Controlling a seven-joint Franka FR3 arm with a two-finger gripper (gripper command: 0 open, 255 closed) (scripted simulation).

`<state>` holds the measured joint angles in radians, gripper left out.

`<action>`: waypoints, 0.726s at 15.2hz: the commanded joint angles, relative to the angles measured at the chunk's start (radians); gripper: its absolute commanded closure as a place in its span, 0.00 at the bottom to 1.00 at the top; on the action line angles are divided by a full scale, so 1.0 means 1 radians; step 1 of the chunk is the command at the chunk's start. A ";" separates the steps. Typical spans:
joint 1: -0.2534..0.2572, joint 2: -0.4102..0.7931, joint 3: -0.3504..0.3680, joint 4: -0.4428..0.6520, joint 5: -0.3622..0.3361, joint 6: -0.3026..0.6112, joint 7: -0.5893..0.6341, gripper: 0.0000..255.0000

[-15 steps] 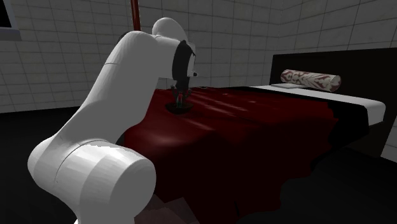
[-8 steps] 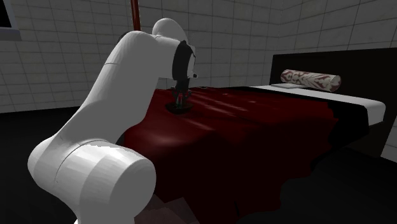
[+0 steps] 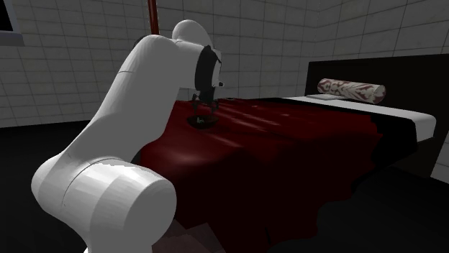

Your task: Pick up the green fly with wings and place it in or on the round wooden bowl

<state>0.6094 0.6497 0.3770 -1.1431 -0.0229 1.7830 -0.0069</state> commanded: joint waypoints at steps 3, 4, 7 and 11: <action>0.007 0.013 -0.001 0.131 -0.003 -0.118 0.001 0.00; 0.007 0.013 -0.001 0.131 -0.003 -0.118 0.001 0.00; 0.007 0.013 -0.001 0.131 -0.003 -0.118 0.001 0.00; 0.007 0.013 -0.001 0.131 -0.003 -0.118 0.001 0.00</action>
